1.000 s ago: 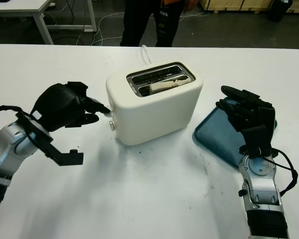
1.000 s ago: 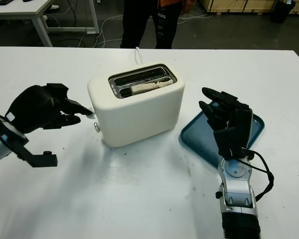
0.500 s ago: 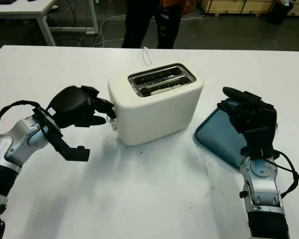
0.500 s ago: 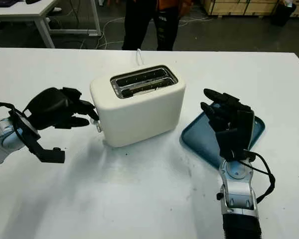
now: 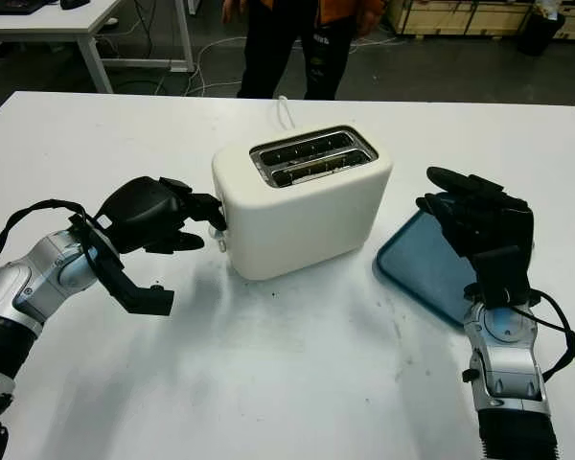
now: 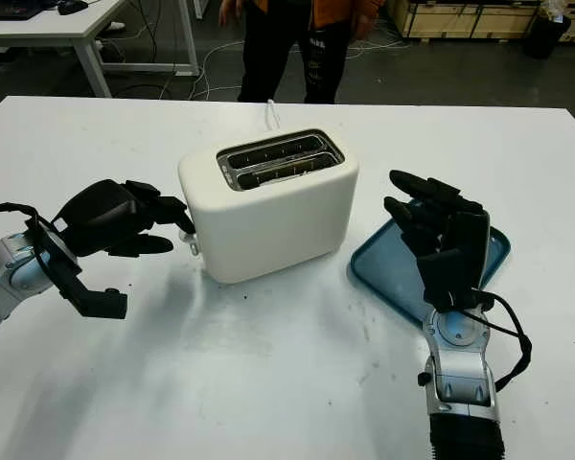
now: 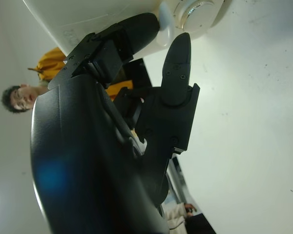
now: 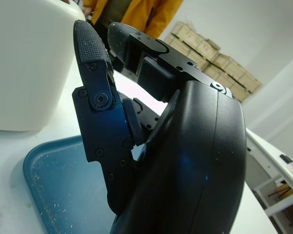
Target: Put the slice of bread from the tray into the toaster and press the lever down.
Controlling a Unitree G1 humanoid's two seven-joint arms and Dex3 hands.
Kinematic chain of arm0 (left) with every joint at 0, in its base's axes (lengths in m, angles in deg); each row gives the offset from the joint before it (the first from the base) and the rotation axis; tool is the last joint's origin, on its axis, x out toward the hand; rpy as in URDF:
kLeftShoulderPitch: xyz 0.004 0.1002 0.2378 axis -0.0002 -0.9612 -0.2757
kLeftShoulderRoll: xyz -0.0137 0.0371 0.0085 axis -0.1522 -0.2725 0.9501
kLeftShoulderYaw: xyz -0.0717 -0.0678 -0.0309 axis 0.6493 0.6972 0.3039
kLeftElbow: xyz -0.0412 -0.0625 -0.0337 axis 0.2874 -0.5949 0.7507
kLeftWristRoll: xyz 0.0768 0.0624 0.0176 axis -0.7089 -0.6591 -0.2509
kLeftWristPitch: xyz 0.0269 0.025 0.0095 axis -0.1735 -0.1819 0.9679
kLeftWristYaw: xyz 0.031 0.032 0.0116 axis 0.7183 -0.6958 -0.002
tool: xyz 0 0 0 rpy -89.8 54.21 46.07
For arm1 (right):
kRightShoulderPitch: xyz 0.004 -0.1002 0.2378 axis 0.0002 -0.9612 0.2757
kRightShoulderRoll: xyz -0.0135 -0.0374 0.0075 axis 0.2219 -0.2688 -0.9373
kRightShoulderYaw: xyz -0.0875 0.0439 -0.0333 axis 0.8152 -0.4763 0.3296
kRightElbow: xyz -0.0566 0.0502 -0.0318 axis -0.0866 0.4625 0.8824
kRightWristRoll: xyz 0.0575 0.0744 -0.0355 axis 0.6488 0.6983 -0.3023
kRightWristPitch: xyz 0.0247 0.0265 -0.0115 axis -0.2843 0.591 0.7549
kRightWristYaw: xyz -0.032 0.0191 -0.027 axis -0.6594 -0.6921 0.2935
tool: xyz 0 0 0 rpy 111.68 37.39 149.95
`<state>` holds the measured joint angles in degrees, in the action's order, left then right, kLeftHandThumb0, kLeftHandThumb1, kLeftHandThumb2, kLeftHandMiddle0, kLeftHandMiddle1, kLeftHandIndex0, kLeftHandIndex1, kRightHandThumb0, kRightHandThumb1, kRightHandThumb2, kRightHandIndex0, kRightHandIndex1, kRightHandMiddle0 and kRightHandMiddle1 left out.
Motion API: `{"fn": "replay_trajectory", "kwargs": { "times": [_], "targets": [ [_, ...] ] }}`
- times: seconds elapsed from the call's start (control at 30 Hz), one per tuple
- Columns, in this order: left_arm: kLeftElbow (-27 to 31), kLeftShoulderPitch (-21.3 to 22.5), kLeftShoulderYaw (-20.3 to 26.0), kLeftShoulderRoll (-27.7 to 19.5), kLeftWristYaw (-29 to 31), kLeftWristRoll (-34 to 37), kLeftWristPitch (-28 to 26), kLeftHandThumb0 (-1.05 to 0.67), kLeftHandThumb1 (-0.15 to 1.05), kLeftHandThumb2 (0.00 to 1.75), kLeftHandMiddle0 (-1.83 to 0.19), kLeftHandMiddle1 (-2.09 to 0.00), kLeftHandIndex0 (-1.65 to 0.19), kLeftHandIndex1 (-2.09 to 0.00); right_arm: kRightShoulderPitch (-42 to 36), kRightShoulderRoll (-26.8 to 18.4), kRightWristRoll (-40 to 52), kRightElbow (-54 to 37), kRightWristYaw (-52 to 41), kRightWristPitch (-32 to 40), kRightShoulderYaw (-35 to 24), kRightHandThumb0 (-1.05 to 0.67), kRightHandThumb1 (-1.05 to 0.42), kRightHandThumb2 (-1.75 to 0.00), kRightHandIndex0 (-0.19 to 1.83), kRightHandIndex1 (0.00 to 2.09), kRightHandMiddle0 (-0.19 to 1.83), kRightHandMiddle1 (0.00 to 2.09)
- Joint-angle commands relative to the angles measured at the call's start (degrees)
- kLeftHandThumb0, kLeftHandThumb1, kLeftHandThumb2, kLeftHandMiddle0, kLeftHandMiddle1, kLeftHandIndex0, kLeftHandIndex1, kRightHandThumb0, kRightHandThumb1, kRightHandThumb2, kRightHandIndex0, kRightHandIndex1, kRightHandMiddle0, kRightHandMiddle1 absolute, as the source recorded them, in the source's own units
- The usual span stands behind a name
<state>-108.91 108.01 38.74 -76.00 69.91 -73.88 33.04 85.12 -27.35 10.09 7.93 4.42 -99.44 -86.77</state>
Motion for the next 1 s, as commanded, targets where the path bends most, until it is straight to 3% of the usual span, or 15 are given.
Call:
{"fn": "replay_trajectory", "kwargs": {
  "times": [0.0, 0.2, 0.37, 0.57, 0.73, 0.97],
  "targets": [
    [-5.39, -5.05, -7.24, 3.24, 6.09, -4.86, -2.54, -0.35, 0.92, 0.26, -0.66, -1.43, -0.85, -0.7, -0.58, -0.34, 1.0, -0.8, -0.54, -0.38, -0.4, -0.68, -0.92, -0.05, 1.2, 0.14, 1.08, 0.0],
    [-8.23, -5.61, -8.1, 5.05, 4.47, -4.04, -1.7, -0.34, 0.92, 0.23, -0.65, -1.44, -0.86, -0.68, -0.79, -0.31, 0.67, -1.33, -0.7, 0.08, -0.41, -0.68, -0.92, -0.05, 1.19, 0.13, 1.08, 0.0],
    [-3.86, -5.65, -5.66, 4.02, 2.15, -1.12, 0.21, -0.37, 0.92, 0.27, -0.64, -1.46, -0.84, -0.7, -0.93, -0.26, 0.6, -1.53, -1.01, 0.07, -0.1, -0.69, -0.92, -0.06, 1.18, 0.12, 1.07, 0.0],
    [7.87, -8.88, 1.65, 3.39, -6.67, 0.98, -0.2, -0.41, 0.92, 0.21, -0.57, -1.49, -0.75, -0.69, -1.0, -0.74, 0.86, -0.5, -3.09, -2.01, 0.25, -0.68, -0.92, -0.08, 1.17, 0.12, 1.03, 0.0],
    [19.69, -14.75, 9.92, 4.47, -5.73, 6.68, -6.17, -0.43, 0.92, 0.19, -0.5, -1.52, -0.7, -0.65, -0.92, -0.7, 1.06, -0.28, -4.07, -2.49, 0.24, -0.71, -0.92, -0.09, 1.15, 0.12, 1.01, 0.0],
    [26.14, -20.35, 17.39, 7.14, -5.88, 9.53, -8.37, -0.48, 0.92, 0.19, -0.48, -1.44, -0.67, -0.58, -1.1, -3.23, 0.18, -1.87, -6.37, 0.27, -0.26, -0.69, -0.92, -0.09, 1.09, 0.09, 0.97, 0.0]
  ]
}}
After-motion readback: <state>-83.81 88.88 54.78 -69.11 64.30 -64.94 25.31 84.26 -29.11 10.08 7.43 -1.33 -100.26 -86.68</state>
